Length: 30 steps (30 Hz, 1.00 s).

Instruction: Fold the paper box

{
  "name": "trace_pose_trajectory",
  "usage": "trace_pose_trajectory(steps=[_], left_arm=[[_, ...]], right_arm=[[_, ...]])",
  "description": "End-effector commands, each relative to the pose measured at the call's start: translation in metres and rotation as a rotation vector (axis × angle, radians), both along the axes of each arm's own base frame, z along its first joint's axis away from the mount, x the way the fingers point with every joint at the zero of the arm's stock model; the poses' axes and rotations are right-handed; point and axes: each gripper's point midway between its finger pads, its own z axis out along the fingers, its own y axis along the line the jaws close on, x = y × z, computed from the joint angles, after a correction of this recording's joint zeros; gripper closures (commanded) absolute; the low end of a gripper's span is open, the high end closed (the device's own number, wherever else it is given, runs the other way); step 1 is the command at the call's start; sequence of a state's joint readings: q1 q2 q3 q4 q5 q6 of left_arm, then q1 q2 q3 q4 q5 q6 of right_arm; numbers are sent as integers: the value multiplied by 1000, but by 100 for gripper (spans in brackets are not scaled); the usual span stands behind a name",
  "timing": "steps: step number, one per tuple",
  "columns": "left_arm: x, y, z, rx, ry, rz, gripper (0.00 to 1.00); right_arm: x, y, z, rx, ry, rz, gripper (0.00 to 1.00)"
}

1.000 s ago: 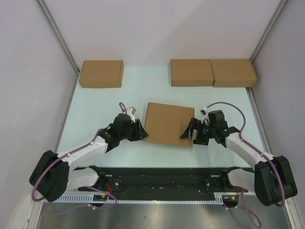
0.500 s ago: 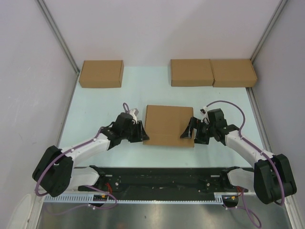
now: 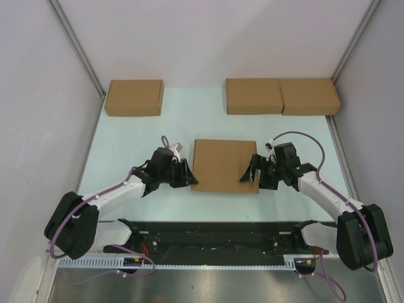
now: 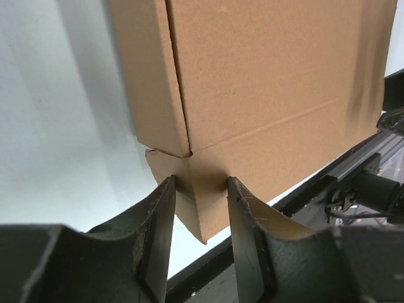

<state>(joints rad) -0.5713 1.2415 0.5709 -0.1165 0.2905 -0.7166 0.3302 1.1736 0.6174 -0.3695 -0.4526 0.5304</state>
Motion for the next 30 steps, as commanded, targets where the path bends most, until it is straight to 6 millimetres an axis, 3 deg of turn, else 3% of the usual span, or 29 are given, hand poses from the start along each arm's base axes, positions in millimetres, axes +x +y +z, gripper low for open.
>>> trace_pose_trajectory(steps=[1,15,30], left_arm=[[-1,-17,17,-141,9,-27,59],[3,-20,11,-238,-42,23,60],[17,0,5,-118,-154,70,59]], right_arm=[[8,16,24,60,-54,49,5],[9,16,23,35,-74,46,5],[14,11,26,-32,-152,31,6]])
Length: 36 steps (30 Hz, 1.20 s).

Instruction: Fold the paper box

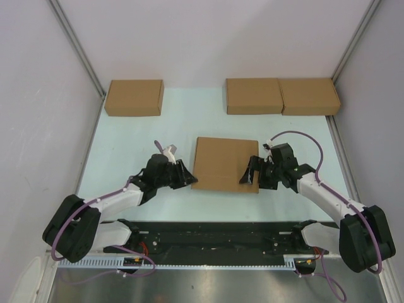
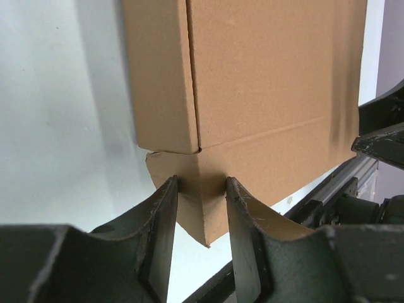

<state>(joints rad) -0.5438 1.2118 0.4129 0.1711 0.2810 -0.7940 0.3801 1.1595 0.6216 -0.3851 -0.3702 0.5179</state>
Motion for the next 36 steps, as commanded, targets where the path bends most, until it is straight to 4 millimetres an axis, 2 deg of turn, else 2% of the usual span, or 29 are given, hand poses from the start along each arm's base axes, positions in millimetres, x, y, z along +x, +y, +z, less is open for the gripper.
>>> trace_pose_trajectory(steps=[1,11,21,29,36], left_arm=[[6,-3,10,-4,-67,-9,59],[5,-3,5,-22,-57,-1,57],[3,-1,1,-19,-52,8,54],[2,-1,1,-25,-48,8,54],[1,-1,5,-32,-53,10,53]], right_arm=[[16,11,28,32,-120,26,6],[15,-3,18,-104,-158,9,6],[15,-3,19,-113,-168,6,5],[-1,-6,13,-129,-100,17,5],[-5,-11,16,-140,-97,-4,5]])
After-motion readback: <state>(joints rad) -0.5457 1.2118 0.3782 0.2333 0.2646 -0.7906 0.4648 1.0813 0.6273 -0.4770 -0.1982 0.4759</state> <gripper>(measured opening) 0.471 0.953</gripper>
